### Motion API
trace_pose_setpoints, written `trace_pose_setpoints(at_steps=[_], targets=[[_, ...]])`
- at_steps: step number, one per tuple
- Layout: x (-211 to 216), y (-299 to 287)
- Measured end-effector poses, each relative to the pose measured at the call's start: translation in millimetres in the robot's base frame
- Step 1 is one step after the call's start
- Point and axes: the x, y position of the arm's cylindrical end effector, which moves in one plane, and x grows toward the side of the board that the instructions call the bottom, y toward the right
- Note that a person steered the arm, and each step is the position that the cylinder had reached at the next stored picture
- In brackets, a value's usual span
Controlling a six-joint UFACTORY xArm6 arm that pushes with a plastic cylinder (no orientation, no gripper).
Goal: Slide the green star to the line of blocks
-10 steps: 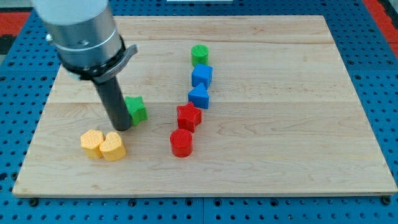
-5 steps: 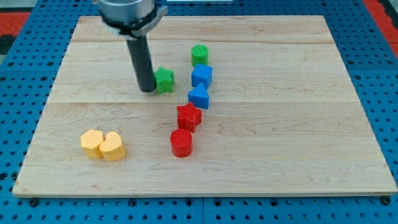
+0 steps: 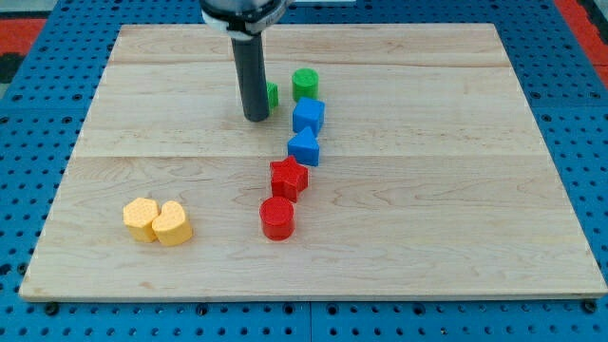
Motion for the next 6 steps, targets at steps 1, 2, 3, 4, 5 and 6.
trace_pose_setpoints(at_steps=[1, 2, 3, 4, 5, 6], targets=[[-34, 3], [-32, -15], [-57, -22], [-67, -31], [-76, -21], [-85, 18]])
